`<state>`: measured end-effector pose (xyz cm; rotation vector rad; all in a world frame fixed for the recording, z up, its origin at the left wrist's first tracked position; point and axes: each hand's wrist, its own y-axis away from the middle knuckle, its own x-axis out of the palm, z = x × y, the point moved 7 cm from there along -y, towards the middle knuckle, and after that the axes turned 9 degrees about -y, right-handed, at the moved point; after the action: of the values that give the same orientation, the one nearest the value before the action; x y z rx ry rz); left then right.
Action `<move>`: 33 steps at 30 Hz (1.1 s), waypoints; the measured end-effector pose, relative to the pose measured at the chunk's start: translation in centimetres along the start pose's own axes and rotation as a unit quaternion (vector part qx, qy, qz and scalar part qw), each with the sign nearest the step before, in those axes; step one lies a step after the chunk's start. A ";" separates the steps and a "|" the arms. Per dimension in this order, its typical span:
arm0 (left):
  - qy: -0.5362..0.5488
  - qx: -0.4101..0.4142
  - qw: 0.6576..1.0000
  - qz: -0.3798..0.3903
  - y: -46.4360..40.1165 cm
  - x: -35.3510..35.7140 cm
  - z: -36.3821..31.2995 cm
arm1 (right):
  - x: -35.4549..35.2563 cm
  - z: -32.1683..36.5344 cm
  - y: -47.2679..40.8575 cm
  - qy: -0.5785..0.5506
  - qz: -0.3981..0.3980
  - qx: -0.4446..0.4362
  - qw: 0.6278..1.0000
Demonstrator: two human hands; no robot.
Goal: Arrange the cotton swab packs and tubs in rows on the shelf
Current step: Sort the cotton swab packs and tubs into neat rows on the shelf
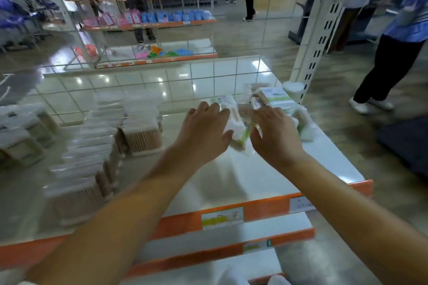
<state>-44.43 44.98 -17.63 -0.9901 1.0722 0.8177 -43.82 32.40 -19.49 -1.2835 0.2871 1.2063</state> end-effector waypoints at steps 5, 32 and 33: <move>0.019 -0.006 1.000 0.000 -2.4 0.8 -2.5 | -1.3 -3.8 -0.4 -0.001 -0.011 0.005 1.000; 0.093 -0.013 0.995 -0.017 -10.3 4.4 -5.5 | 1.0 -14.3 -5.5 -0.065 0.128 0.251 0.957; 0.098 -0.010 0.995 -0.014 -10.2 4.5 -5.5 | 0.9 -14.1 -5.5 -0.070 0.126 0.249 0.958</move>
<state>-35.70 36.60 -20.39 -1.1171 1.2153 0.7199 -33.01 22.09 -21.81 -0.7332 0.6226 1.3258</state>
